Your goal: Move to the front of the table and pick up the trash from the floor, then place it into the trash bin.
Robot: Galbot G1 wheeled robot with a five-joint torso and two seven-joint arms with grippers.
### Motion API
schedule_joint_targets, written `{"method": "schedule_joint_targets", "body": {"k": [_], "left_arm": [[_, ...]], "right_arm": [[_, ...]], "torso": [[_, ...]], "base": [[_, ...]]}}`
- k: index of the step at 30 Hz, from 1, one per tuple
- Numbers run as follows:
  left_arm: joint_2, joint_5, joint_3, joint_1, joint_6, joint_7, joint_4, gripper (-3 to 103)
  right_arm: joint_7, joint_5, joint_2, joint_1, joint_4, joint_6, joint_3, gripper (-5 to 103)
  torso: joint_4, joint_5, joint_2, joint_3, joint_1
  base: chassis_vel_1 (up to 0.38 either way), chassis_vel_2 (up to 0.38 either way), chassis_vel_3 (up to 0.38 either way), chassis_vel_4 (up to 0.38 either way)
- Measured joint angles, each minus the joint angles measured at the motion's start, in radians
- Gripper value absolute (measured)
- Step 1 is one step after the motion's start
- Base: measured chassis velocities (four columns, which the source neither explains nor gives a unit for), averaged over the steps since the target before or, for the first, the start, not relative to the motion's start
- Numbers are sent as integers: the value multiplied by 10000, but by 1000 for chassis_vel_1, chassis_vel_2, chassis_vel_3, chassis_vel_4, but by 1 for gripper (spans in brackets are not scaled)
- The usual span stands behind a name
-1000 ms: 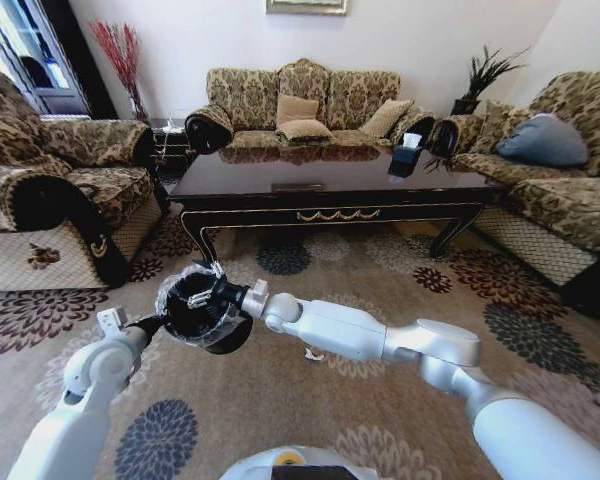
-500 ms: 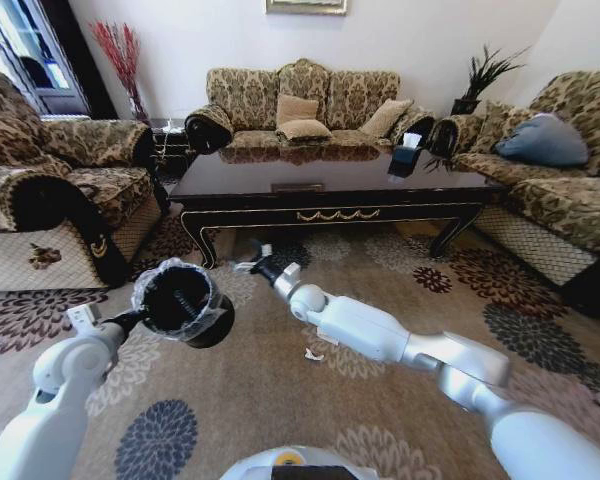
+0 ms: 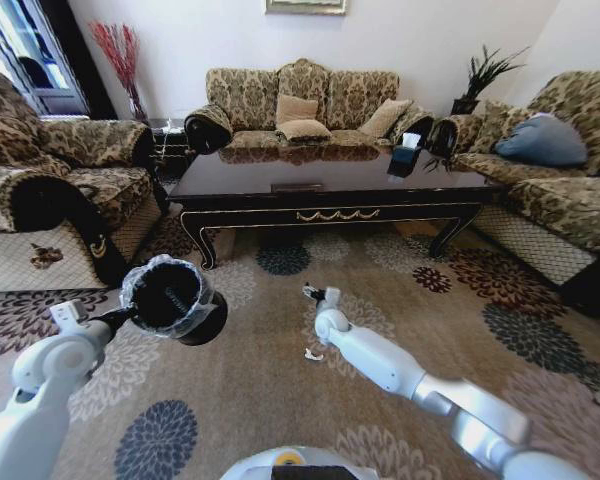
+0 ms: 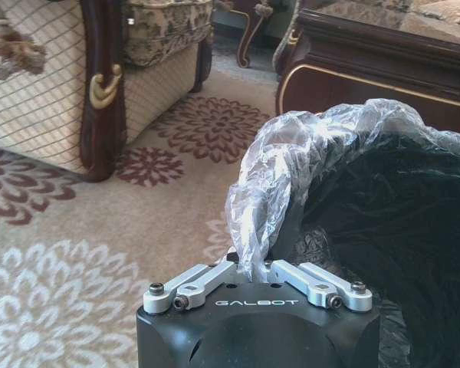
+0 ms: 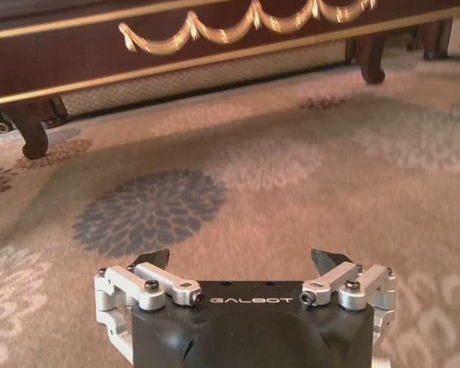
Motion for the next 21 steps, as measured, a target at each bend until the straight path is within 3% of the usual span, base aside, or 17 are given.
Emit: {"method": "schedule_joint_targets", "body": {"k": [3, 7, 10, 13, 21], "left_arm": [[-160, -82, -374, 402, 0, -8, -251, 2], [-350, -137, -753, 736, 0, -12, -513, 2], [-466, -162, -991, 965, 0, -12, -693, 2], [-695, -137, -1269, 1381, 0, -27, -1068, 2], [-1104, 60, -1478, 1903, 0, -49, -1639, 2]], "right_arm": [[-777, -497, 346, -503, -581, -862, 783, 100], [-1416, -964, 638, -871, -1077, -1234, 1359, 100], [-1686, -1341, 893, -1041, -1531, -1316, 1680, 100], [-2304, -2540, 1387, -1191, -2728, -1174, 2203, 100], [-3257, -3717, 2061, -1018, -4648, -665, 3025, 100]], "torso": [[0, 0, 0, -1, 0], [-6, -1, -1, -1, 0], [-4, -1, 0, -2, 0], [-1, 0, 0, -1, 0], [-3, -1, 0, -1, -1]], "base": [[0, 0, 0, 0], [0, 0, 0, 0], [0, 0, 0, 0], [0, 0, 0, 0], [0, 0, 0, 0]]}}
